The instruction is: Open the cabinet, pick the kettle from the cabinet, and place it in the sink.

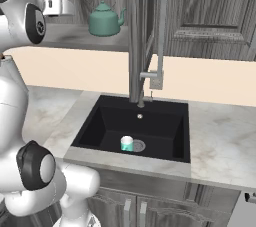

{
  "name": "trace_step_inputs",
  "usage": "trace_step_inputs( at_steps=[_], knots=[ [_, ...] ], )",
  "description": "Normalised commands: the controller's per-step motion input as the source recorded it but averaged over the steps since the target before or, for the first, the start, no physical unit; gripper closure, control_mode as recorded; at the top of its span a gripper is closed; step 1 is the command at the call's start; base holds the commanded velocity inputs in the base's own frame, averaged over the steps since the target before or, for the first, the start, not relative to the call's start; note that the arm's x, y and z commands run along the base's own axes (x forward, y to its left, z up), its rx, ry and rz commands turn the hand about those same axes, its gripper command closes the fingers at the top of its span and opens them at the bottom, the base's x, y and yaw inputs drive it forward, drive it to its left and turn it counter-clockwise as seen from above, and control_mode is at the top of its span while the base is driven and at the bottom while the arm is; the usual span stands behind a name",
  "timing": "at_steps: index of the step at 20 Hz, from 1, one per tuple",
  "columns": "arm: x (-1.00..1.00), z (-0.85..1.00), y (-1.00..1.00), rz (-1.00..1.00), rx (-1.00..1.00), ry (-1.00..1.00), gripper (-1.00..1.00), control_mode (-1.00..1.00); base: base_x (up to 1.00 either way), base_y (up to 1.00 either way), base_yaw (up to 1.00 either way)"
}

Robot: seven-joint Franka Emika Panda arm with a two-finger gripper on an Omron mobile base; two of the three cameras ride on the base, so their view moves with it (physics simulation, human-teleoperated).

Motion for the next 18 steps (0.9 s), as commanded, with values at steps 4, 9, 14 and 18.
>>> trace_step_inputs(
  at_steps=[4, 9, 14, 18],
  knots=[
    [0.17, 0.00, -0.04, 0.00, 0.00, 0.01, -1.00, -1.00, 0.00, 0.00, 0.00],
    [0.21, 0.02, -0.06, 0.00, 0.00, 0.00, -1.00, -1.00, 0.00, 0.00, 0.00],
    [0.20, 0.10, -0.01, 0.04, 0.00, 0.00, -1.00, -1.00, 0.00, 0.00, 0.00],
    [0.21, 0.16, 0.02, 0.06, 0.00, 0.00, -1.00, -1.00, 0.00, 0.00, 0.00]
  ],
)
